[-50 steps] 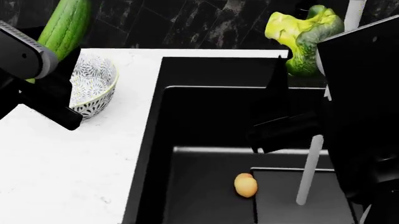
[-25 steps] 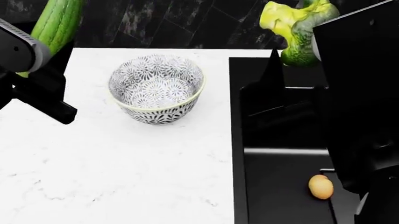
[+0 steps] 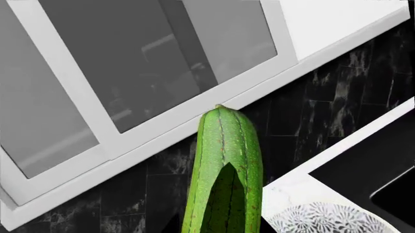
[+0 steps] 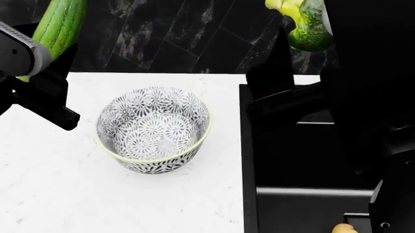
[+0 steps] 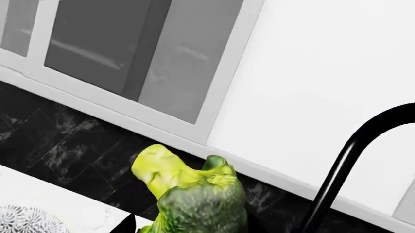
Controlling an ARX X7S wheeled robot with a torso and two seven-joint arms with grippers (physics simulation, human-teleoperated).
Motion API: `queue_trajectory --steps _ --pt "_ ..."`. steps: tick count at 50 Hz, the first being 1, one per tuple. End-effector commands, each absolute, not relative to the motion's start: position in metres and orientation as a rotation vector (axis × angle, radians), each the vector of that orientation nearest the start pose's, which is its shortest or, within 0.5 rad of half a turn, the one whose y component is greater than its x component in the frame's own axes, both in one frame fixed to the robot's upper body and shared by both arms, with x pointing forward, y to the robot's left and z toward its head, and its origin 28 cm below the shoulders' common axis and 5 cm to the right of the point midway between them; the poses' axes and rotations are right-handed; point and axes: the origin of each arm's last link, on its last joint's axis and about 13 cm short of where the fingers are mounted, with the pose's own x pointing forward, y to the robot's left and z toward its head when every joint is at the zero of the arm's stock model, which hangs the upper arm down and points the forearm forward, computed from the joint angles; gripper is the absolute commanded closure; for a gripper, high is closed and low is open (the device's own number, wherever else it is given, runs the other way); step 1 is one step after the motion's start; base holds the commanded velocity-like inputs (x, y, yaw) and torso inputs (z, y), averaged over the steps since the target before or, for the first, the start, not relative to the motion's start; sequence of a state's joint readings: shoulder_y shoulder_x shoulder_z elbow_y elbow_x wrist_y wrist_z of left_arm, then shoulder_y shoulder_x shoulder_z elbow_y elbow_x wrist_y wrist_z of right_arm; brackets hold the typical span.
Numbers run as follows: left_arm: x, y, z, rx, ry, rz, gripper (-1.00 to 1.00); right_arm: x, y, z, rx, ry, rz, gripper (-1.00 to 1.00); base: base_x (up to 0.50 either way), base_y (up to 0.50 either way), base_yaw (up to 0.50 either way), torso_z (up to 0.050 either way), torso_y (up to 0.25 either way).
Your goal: Pick the cucumbers and broccolis from the sink and place them in one bowl. Place the apricot in the other bowl. Then turn off the sink faucet.
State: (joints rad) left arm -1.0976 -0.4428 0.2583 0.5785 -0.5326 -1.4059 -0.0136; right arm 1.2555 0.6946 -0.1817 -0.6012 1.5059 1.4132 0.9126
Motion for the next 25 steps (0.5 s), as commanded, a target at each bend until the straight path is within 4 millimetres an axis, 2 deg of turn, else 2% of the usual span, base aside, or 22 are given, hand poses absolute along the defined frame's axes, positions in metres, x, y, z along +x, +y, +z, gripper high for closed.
queue_trajectory --steps 1,10,19,25 --pt "0.27 0.231 0.303 0.37 -0.117 -0.306 1.0 0.213 -0.136 0.325 -0.341 -0.18 0.067 1.0 0.0 0.0 0.0 0.0 0.011" --pt "0.284 0.219 0.303 0.339 -0.097 -0.361 1.0 0.213 -0.137 0.327 -0.333 -0.186 0.074 1.0 0.0 0.0 0.0 0.0 0.0" --pt "0.327 0.193 0.3 0.143 -0.047 -0.49 1.0 0.214 -0.136 0.33 -0.328 -0.189 0.081 1.0 0.0 0.0 0.0 0.0 0.001" --pt "0.343 0.182 0.281 0.053 0.021 -0.535 1.0 0.214 -0.135 0.328 -0.324 -0.186 0.088 1.0 0.0 0.0 0.0 0.0 0.0"
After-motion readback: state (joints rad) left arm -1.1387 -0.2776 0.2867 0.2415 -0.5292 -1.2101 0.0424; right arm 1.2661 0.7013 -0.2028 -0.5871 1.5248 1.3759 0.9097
